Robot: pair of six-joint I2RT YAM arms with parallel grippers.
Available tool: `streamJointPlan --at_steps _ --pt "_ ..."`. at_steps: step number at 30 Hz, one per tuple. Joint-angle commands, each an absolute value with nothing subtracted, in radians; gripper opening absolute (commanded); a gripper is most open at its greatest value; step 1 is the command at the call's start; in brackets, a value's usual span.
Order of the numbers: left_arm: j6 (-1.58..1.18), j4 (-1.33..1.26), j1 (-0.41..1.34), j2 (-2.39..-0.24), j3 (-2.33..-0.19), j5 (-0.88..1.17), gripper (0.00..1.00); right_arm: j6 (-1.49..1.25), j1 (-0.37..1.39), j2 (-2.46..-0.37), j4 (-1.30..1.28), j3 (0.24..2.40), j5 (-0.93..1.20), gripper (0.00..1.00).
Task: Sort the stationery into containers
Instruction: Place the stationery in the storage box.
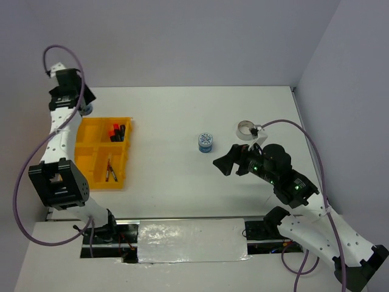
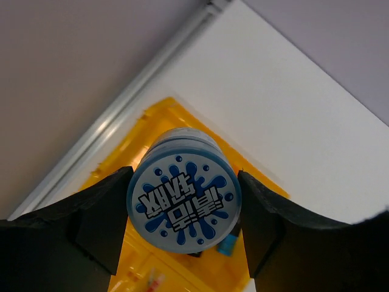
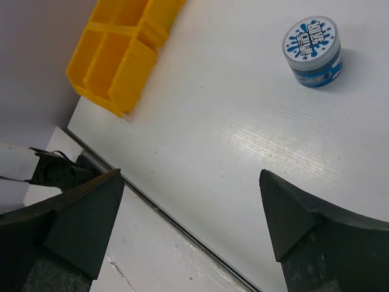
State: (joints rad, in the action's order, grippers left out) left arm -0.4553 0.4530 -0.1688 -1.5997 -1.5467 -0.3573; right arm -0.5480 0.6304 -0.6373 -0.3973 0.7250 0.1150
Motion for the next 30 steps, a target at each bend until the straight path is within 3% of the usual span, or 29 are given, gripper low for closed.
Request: streamJointPlan --at_steps 1,6,19,23,27,30 --pt "-0.485 0.451 -0.269 -1.641 -1.511 -0.292 0.0 -0.526 0.629 -0.635 -0.35 0.721 0.138 1.0" --pt "-0.552 0.405 -0.37 -1.732 -1.517 -0.146 0.0 -0.509 0.63 -0.615 -0.379 0.727 0.118 1.0" --pt "-0.525 0.371 -0.374 -1.85 -1.535 -0.187 0.12 -0.494 0.629 -0.649 -0.325 0.696 0.16 1.0" --pt "-0.525 0.393 -0.374 -1.896 -1.565 -0.199 0.23 -0.489 0.627 -0.667 -0.305 0.695 0.163 1.0" --pt "-0.519 0.382 -0.38 -1.916 -1.592 -0.216 0.43 -0.482 0.629 -0.71 -0.275 0.689 0.184 1.0" --pt "-0.517 0.387 -0.39 -1.937 -1.615 -0.193 0.48 -0.483 0.629 -0.747 -0.25 0.683 0.196 1.0"
